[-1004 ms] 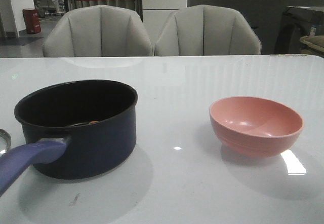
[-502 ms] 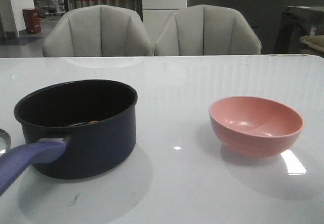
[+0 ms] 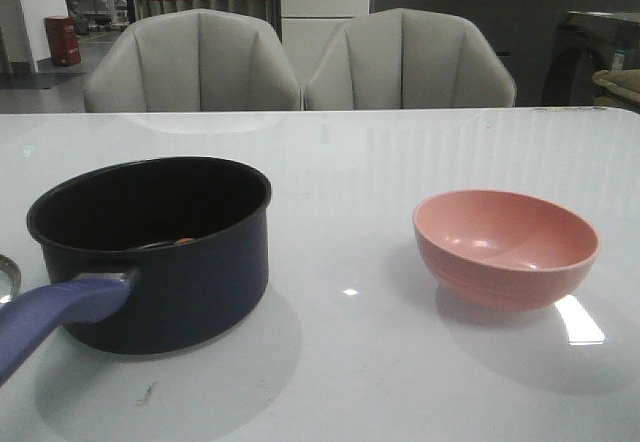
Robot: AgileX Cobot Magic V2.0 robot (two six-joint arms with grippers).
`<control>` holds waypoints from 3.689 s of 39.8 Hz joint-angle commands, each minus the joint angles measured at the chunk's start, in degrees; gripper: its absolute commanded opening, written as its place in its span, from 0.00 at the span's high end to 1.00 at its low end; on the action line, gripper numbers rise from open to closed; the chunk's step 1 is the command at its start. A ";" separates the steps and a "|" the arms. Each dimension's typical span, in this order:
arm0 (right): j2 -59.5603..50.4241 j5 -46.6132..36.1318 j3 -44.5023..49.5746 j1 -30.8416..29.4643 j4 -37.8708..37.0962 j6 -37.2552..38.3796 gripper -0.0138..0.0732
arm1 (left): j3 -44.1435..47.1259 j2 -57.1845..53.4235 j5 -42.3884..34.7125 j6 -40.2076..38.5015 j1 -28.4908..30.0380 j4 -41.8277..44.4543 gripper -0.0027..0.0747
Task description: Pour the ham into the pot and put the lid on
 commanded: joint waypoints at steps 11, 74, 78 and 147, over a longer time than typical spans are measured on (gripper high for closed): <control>0.40 -4.57 -1.56 0.20 0.29 -0.50 0.68 | -3.71 5.61 0.73 0.23 0.08 -1.37 0.06; 0.40 -4.57 -1.56 0.20 0.29 -0.50 0.68 | -8.43 -1.62 5.91 8.73 0.08 0.90 0.82; 0.40 -4.57 -1.56 0.20 0.29 -0.50 0.68 | -11.46 -2.55 7.55 8.91 -0.04 0.64 0.82; 0.40 -4.40 -1.56 0.20 0.29 -0.50 0.68 | -32.16 10.47 20.93 8.94 -28.92 0.14 0.82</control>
